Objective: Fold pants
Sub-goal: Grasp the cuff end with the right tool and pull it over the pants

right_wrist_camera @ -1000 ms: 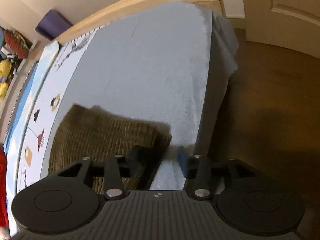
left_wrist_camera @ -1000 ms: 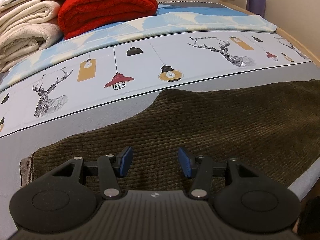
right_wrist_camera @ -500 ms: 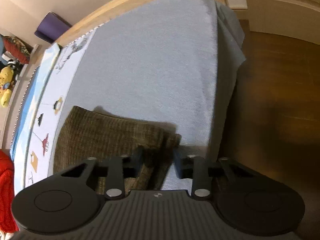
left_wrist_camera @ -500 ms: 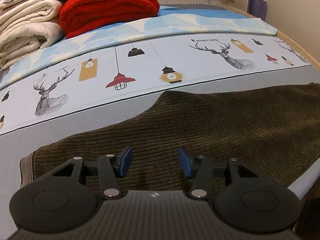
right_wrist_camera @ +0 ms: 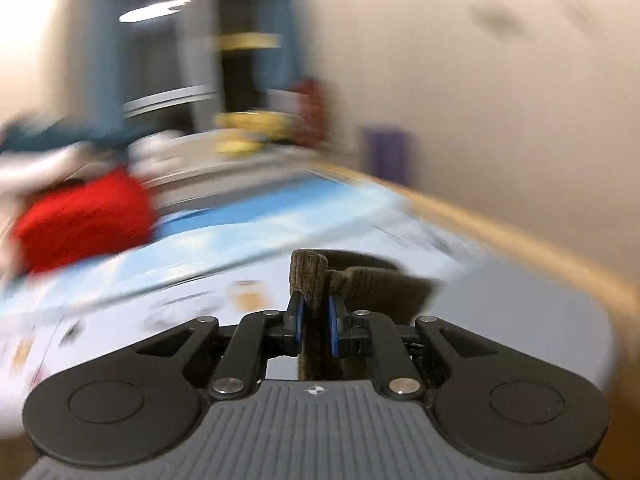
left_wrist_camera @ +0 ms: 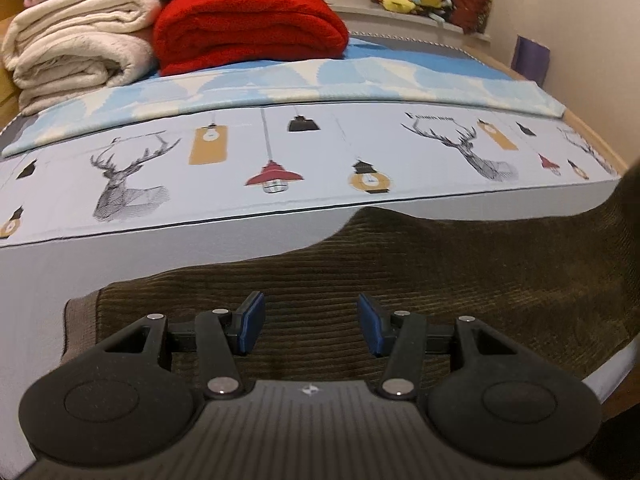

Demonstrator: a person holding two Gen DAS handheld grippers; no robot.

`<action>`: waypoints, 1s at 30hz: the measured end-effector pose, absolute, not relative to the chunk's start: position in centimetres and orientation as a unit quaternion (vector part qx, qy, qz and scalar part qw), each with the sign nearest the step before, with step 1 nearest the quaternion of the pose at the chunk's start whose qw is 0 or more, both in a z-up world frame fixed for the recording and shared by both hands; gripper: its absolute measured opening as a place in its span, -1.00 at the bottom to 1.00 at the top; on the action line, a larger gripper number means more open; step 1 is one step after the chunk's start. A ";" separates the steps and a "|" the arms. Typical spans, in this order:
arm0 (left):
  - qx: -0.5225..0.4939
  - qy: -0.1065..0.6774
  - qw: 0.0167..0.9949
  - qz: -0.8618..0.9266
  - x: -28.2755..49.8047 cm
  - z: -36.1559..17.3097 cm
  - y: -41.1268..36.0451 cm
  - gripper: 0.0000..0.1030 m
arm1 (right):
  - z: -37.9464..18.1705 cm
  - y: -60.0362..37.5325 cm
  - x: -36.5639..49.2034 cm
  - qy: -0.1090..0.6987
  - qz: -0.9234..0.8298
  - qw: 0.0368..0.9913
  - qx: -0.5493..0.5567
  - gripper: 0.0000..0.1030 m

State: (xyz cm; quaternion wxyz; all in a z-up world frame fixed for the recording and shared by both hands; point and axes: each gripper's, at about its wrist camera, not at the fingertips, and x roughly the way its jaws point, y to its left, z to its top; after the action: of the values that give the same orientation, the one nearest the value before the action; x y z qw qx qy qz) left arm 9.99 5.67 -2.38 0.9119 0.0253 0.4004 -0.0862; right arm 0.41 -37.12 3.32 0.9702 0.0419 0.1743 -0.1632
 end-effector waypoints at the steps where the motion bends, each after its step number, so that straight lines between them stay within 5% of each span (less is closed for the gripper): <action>1: 0.021 0.400 0.912 -0.083 9.9 -2.3 6.2 0.09 | 3.1 -33.3 0.7 0.172 -0.128 0.977 -0.007 -0.75; 5: 0.001 0.400 0.914 -0.071 9.5 -2.0 8.2 0.09 | -1.8 -19.3 0.9 0.192 0.006 0.966 -0.171 -0.72; 11: -0.025 0.400 0.914 -0.061 9.2 -1.7 10.4 0.09 | -14.7 -9.1 0.3 0.382 0.176 0.851 -0.314 -0.71; 19: -0.050 0.402 0.913 -0.053 9.7 -1.5 12.0 0.09 | -9.2 -9.2 -1.4 0.323 0.222 0.870 -0.300 -0.73; 22: -0.055 0.405 0.911 -0.053 9.8 -1.6 12.0 0.09 | -9.7 -10.8 0.0 0.342 0.167 0.882 -0.276 -0.33; 30: -0.031 0.409 0.910 -0.058 9.4 -1.9 10.9 0.09 | -13.6 -10.5 1.2 0.385 0.164 0.861 -0.289 -0.28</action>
State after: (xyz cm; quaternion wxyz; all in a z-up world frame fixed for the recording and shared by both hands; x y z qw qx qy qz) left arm 9.44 10.89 -1.94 0.9104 -0.0306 0.4085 -0.0577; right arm 1.16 -10.54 -13.61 0.8611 -0.2891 0.3849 0.1637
